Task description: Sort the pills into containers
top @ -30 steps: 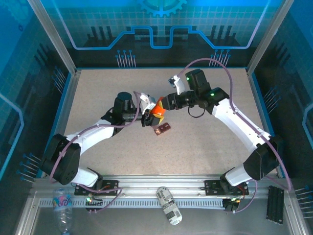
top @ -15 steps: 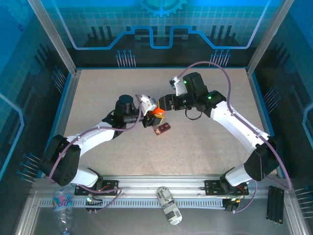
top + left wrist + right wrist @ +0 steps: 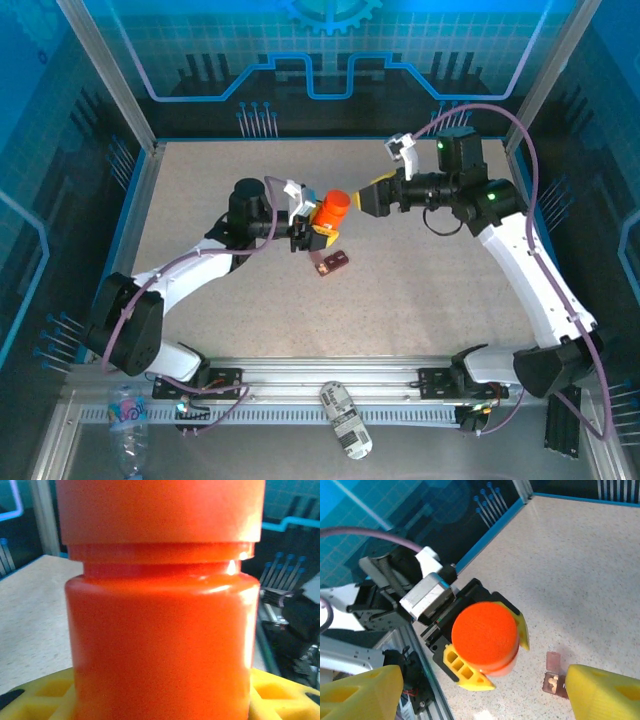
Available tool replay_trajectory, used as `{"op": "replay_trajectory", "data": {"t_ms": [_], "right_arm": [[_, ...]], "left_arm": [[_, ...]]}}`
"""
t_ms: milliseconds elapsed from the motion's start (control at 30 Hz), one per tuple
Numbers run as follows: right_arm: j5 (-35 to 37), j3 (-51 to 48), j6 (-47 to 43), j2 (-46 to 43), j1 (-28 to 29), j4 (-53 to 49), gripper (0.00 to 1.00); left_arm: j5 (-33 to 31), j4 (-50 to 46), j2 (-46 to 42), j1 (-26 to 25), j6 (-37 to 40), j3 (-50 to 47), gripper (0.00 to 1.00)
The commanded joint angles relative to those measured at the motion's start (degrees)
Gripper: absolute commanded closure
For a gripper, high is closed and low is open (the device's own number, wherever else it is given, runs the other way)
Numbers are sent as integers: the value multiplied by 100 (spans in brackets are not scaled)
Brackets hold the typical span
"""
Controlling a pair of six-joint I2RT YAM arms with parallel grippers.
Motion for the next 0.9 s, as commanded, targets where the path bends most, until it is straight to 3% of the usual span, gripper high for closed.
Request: {"op": "replay_trajectory", "data": {"t_ms": [0, 233, 633, 767, 867], "right_arm": [[-362, 486, -742, 417, 61, -620, 15], [291, 1460, -1443, 1109, 622, -1652, 16], [534, 1517, -1510, 1421, 850, -1785, 23], [487, 1545, -1476, 1501, 833, -1759, 38], [371, 1511, -1440, 1525, 843, -1743, 59]], "left_arm": [[885, -272, 76, 39, -155, 320, 100], [1001, -449, 78, 39, -164, 379, 100], [1018, -415, 109, 39, -164, 370, 100], [1011, -405, 113, 41, -162, 362, 100], [953, -372, 97, 40, -155, 347, 100]]}}
